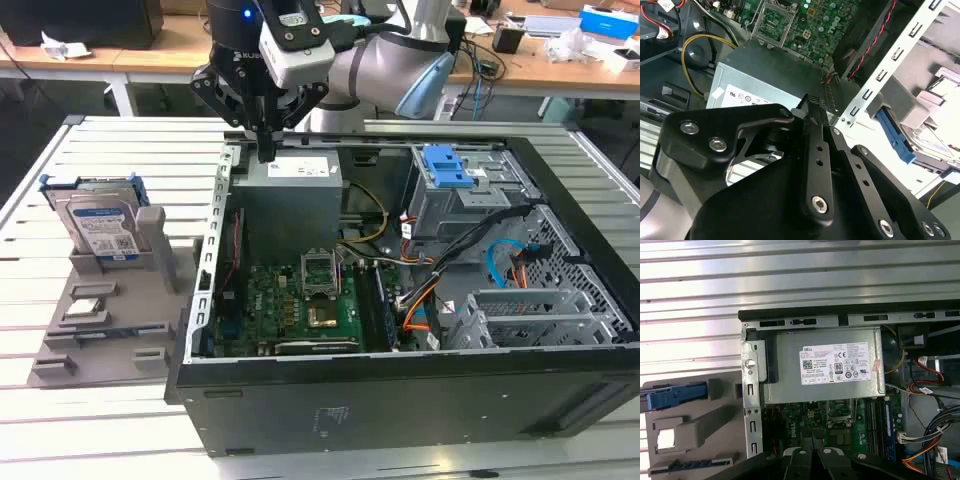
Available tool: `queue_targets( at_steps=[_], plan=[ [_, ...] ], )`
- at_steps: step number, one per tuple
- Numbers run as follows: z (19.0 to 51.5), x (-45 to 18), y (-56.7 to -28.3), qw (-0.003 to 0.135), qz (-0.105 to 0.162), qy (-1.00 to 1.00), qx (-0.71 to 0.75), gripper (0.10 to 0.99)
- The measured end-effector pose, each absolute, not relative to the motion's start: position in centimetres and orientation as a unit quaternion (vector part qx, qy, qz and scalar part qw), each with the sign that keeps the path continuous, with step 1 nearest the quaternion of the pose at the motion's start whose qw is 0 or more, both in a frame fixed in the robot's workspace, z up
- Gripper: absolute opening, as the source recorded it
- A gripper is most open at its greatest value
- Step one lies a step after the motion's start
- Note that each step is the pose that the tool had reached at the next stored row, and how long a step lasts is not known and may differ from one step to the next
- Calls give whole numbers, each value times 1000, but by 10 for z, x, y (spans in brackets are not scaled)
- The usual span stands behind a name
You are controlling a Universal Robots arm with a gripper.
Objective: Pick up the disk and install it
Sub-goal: 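Reach for the disk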
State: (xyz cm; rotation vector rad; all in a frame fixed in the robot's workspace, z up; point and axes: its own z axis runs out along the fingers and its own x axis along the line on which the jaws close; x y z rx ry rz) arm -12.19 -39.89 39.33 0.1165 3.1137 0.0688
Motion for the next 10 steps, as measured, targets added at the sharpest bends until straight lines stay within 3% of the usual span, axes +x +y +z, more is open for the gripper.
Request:
queue_targets(
  at_steps=[10],
  plan=[
    [393, -150, -399, 12, 22, 999, 37, 102]
  ],
)
